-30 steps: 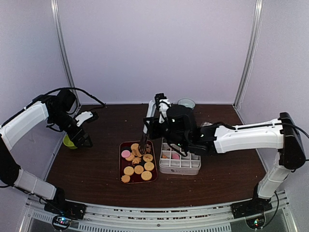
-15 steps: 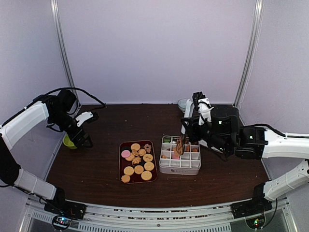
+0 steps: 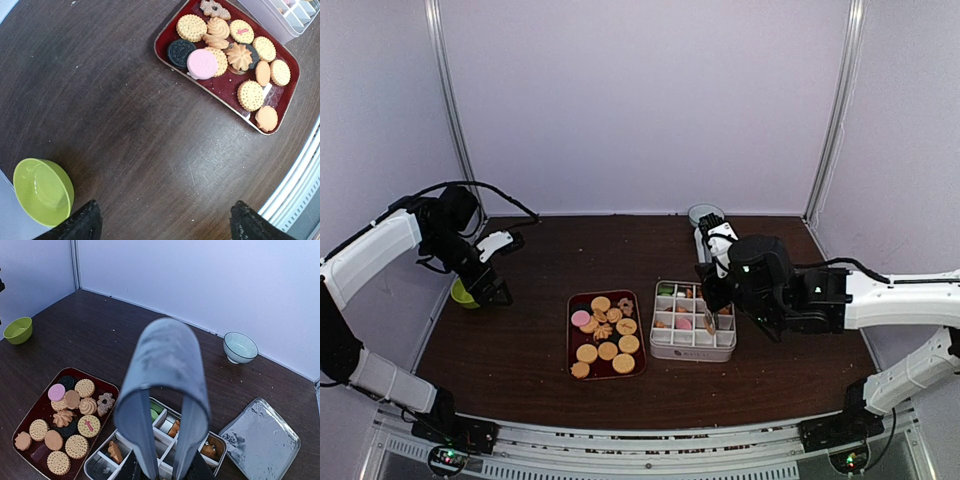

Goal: Pack the cookies
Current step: Place the fake cookies in the empty pocket of the box.

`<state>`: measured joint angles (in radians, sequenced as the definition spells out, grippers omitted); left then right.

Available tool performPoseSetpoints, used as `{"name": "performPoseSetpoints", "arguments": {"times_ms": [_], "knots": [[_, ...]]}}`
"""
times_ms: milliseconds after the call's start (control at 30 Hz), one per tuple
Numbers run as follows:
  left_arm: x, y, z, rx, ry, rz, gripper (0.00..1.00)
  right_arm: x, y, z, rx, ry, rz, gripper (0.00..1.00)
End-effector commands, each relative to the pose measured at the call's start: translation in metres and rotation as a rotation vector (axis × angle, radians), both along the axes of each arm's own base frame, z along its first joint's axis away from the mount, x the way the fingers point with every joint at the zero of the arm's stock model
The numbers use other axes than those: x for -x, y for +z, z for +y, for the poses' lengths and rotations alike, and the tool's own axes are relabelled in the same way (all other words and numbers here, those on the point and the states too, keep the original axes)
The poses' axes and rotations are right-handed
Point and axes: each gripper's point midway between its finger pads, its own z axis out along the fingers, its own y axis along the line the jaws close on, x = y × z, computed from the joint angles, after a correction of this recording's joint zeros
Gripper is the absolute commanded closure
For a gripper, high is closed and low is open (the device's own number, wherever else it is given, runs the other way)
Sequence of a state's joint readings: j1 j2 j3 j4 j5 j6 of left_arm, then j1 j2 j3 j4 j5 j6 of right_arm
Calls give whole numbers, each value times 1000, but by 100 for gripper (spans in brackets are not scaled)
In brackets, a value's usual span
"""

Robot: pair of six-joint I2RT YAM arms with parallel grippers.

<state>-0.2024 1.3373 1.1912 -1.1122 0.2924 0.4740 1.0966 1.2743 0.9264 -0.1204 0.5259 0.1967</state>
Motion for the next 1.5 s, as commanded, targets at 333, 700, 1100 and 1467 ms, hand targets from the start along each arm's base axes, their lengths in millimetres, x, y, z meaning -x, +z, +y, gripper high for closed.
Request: {"name": "performPoseSetpoints", "arguments": {"times_ms": [333, 700, 1100, 1467], "knots": [[-1, 3, 0, 11, -6, -5, 9, -16, 25, 10, -19, -3, -70, 100], [0, 3, 1, 5, -5, -6, 9, -18, 9, 16, -12, 17, -41, 100], [0, 4, 1, 7, -6, -6, 9, -17, 6, 11, -7, 6, -37, 73], [1, 5, 1, 5, -9, -6, 9, -11, 54, 18, -91, 46, -89, 62]]}}
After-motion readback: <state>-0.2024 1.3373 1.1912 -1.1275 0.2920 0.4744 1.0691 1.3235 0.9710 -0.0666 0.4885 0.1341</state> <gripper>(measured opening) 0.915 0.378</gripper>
